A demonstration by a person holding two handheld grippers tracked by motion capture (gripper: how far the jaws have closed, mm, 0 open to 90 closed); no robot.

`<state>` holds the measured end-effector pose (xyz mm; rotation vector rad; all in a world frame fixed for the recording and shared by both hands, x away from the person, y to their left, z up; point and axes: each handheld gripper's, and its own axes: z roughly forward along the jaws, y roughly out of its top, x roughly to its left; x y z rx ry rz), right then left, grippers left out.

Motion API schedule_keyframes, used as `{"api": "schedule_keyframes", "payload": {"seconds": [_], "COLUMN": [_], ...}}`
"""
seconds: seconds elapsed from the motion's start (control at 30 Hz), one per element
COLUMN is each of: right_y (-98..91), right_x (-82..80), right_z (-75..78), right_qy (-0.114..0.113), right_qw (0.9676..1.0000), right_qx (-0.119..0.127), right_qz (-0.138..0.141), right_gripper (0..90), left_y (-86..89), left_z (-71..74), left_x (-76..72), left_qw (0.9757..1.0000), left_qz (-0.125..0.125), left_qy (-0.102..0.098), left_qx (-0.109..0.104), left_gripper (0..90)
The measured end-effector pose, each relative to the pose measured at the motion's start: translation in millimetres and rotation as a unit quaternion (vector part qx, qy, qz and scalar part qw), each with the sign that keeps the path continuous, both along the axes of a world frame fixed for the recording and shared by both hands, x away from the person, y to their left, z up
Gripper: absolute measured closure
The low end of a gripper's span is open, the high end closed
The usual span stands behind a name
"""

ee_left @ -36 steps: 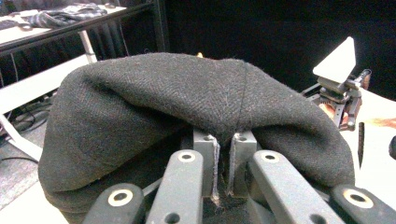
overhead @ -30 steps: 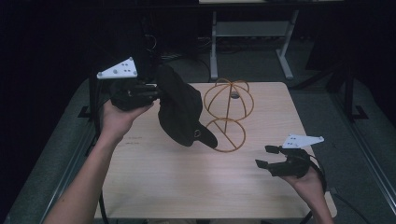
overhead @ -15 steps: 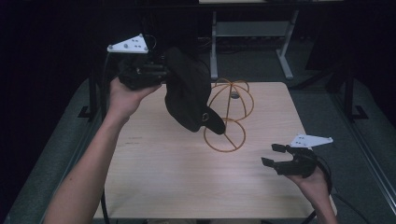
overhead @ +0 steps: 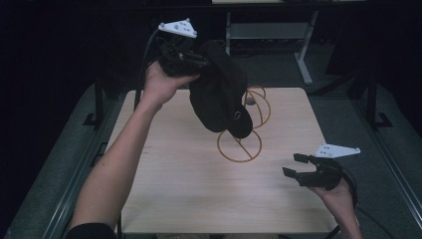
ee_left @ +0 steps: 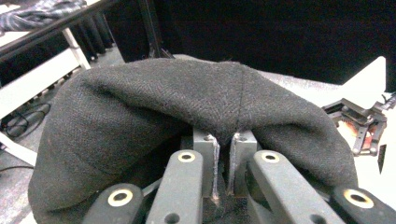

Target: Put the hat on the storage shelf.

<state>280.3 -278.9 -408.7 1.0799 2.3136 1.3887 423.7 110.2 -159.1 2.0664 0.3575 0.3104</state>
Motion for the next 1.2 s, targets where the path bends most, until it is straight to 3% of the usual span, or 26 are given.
{"api": "schedule_keyframes", "payload": {"seconds": [0.33,0.4,0.43,0.47,0.53,0.57,0.63,0.67,0.8,0.9,0.97,1.03,1.13,1.2], "right_y": [-7.1,-8.3,-8.3,-10.8,-12.2,-14.0,-14.8,-16.0,-15.0,-12.7,-11.8,-11.1,-10.6,-10.4], "right_x": [0.2,1.4,1.4,1.5,1.7,0.9,0.7,0.7,1.4,2.4,2.6,2.4,1.4,1.5], "right_z": [-4.5,-8.2,-8.2,-10.9,-11.6,-12.5,-12.8,-13.3,-13.8,-14.9,-15.3,-15.4,-15.5,-15.5], "right_qy": [0.005,0.014,0.014,0.015,0.017,0.015,0.015,0.017,0.018,0.017,0.018,0.019,0.017,0.019], "right_qw": [0.9997,0.9996,0.9996,0.9992,0.9990,0.9987,0.9987,0.9985,0.9985,0.9987,0.9987,0.9988,0.9989,0.9989], "right_qx": [0.022,0.025,0.025,0.036,0.040,0.046,0.046,0.050,0.051,0.047,0.046,0.044,0.044,0.043], "right_qz": [-0.007,-0.005,-0.005,-0.009,-0.011,-0.014,-0.014,-0.015,-0.014,-0.010,-0.008,-0.006,-0.007,-0.006], "right_gripper": [27.3,27.4,27.4,27.5,27.5,27.6,27.7,27.7,27.8,28.0,28.0,28.0,28.0,27.9], "left_y": [-34.0,-50.4,-50.4,-62.6,-69.2,-81.3,-87.3,-98.5,-118.8,-127.0,-133.5,-137.1,-136.9,-133.4], "left_z": [-11.4,-15.1,-15.1,-17.2,-18.7,-22.0,-24.0,-28.5,-40.2,-45.2,-48.3,-50.7,-52.4,-50.4], "left_x": [18.0,22.4,22.4,24.6,25.5,28.4,29.9,33.5,42.2,45.5,49.8,51.6,52.3,50.9], "left_qw": [0.9994,0.9987,0.9987,0.9981,0.9978,0.9969,0.9964,0.9948,0.9921,0.9922,0.9910,0.9900,0.9884,0.9889], "left_qz": [-0.006,-0.007,-0.007,-0.008,-0.009,-0.014,-0.014,-0.016,-0.017,-0.018,-0.018,-0.014,-0.015,-0.011], "left_qy": [0.027,0.032,0.032,0.036,0.037,0.037,0.039,0.041,0.056,0.058,0.072,0.078,0.085,0.085], "left_qx": [0.021,0.039,0.039,0.051,0.054,0.068,0.074,0.092,0.111,0.109,0.111,0.117,0.125,0.121], "left_gripper": [84.8,84.7,84.7,84.7,84.6,84.6,84.5,84.4,82.7,71.1,68.3,60.0,55.9,54.6]}}
